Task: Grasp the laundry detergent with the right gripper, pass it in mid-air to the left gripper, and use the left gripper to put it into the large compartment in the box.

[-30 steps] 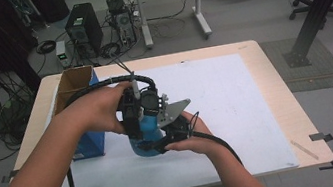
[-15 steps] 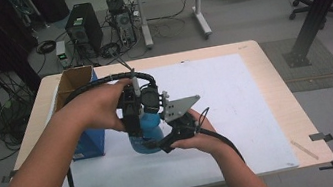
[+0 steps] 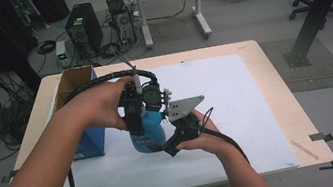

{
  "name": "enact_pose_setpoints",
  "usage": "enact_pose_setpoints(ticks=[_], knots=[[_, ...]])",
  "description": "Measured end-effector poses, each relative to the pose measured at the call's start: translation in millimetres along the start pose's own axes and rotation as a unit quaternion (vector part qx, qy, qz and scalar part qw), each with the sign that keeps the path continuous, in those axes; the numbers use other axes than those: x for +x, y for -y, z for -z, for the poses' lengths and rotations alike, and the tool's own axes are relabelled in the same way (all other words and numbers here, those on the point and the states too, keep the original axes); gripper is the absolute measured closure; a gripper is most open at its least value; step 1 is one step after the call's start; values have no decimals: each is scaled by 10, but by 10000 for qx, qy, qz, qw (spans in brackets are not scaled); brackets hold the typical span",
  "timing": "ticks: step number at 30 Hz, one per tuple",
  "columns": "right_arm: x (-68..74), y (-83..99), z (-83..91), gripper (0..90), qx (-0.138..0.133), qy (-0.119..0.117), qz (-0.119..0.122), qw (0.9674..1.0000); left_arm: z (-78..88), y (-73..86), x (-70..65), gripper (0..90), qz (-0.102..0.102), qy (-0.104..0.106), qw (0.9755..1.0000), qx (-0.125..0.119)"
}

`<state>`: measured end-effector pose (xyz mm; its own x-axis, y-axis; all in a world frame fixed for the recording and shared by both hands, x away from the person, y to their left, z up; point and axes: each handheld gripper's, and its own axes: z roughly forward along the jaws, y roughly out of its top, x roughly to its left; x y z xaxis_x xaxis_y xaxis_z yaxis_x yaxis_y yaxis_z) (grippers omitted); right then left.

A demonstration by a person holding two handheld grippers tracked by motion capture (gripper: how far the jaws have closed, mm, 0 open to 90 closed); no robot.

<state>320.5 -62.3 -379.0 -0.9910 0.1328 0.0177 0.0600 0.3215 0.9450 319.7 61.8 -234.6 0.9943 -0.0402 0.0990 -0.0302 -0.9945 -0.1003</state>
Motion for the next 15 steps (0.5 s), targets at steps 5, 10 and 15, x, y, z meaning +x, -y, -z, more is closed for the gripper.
enact_pose_setpoints(ticks=[5,10,15], knots=[[-11,-13,50,1,-71,-112,-10,9999,-3,-6,13,388,37,27,10000,17],[-18,-20,167,2,-55,-92,28,9999,8,25,45,388,152,134,9998,6],[-56,-34,395,1,76,84,67,9999,46,89,122,388,467,397,9981,15]])
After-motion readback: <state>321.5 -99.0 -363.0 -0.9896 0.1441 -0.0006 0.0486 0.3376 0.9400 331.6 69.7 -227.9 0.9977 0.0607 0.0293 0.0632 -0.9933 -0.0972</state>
